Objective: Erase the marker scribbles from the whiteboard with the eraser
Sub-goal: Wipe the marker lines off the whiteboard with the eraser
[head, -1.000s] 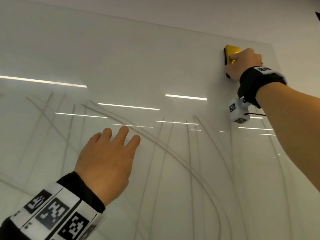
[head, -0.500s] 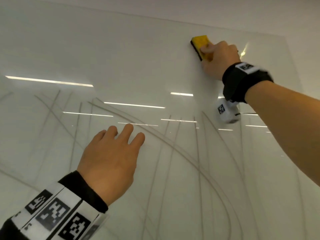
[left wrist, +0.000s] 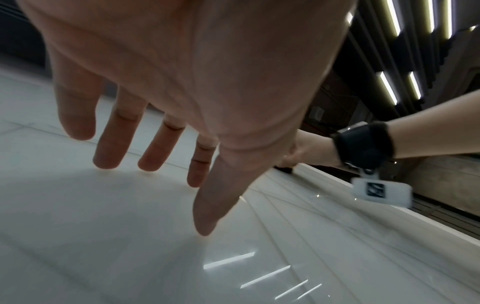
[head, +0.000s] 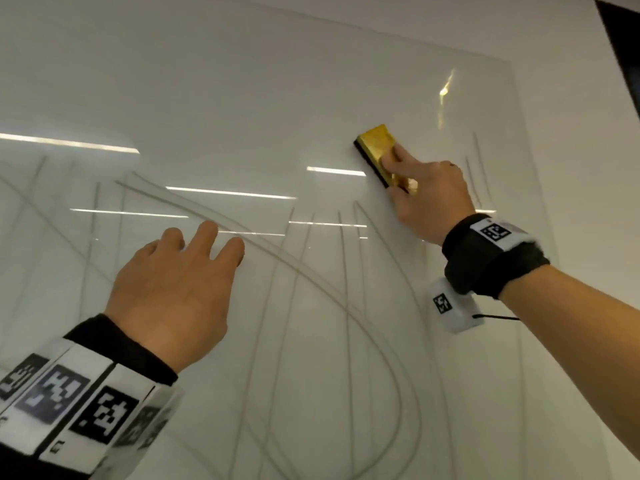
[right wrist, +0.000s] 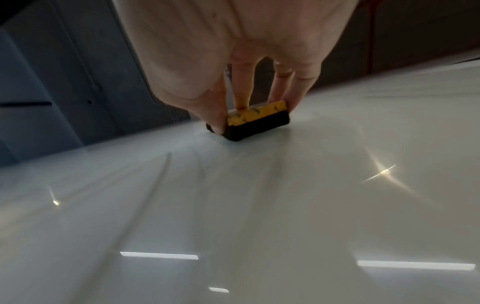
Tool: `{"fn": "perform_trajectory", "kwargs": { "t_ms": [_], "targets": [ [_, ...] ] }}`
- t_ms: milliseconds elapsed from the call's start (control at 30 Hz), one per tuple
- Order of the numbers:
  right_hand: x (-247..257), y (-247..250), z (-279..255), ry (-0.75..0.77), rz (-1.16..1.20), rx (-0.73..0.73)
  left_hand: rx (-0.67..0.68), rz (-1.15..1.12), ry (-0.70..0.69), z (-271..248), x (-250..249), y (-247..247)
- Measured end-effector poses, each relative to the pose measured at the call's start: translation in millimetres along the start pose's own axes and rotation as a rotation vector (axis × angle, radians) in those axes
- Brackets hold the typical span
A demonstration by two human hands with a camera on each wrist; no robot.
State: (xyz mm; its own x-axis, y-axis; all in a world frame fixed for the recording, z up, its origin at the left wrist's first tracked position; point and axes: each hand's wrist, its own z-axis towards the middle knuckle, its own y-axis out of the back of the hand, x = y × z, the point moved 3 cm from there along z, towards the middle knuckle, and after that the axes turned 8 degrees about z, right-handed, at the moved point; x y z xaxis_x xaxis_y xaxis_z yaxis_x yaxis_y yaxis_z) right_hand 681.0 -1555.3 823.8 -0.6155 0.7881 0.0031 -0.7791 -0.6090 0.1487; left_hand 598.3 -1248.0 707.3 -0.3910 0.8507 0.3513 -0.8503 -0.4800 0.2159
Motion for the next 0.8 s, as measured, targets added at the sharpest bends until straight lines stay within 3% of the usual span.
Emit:
{"fn": "perform_trajectory", "kwargs": {
  "t_ms": [67, 167, 233, 267, 367, 433, 467, 533, 633, 700, 800],
  "targets": [
    [-40, 16, -14, -0.069, -0.01, -0.038, 0.008, -0.002, -0.012, -2, 0, -1],
    [-95, 48, -5, -0.391, 0.02, -0.178, 0.002, -0.001, -0.036, -4, 1, -2],
    [-97, 52, 4, -0.496, 0.06, -0.237, 0.013, 0.0, -0.037, -4, 0, -1],
    [-85, 44, 4, -0.468, 0.055, -0.222, 0.014, 0.003, -0.033, -3, -1, -1],
    [-48, 14, -19, -0.193, -0.014, -0.115, 0.013, 0.007, 0.0, 1, -7, 2],
    [-49, 13, -33, -0.103, -0.07, -0.091, 0.014, 0.006, 0.016, 3, -10, 3],
    [-60, 20, -29, -0.129, -0.103, -0.098, 0.014, 0.005, 0.015, 3, -10, 3],
    [-91, 40, -9, -0.331, -0.105, -0.155, -0.007, -0.006, -0.006, 2, -8, 1],
    [-112, 60, 21, -0.587, 0.063, -0.302, -0.028, -0.027, -0.036, -1, -8, -2],
    [-100, 50, 29, -0.569, 0.115, -0.306, -0.034, -0.021, -0.039, -1, -9, -2],
    [-75, 24, 9, -0.285, 0.026, -0.166, -0.029, -0.014, -0.026, 0, -10, -2]
  ]
}}
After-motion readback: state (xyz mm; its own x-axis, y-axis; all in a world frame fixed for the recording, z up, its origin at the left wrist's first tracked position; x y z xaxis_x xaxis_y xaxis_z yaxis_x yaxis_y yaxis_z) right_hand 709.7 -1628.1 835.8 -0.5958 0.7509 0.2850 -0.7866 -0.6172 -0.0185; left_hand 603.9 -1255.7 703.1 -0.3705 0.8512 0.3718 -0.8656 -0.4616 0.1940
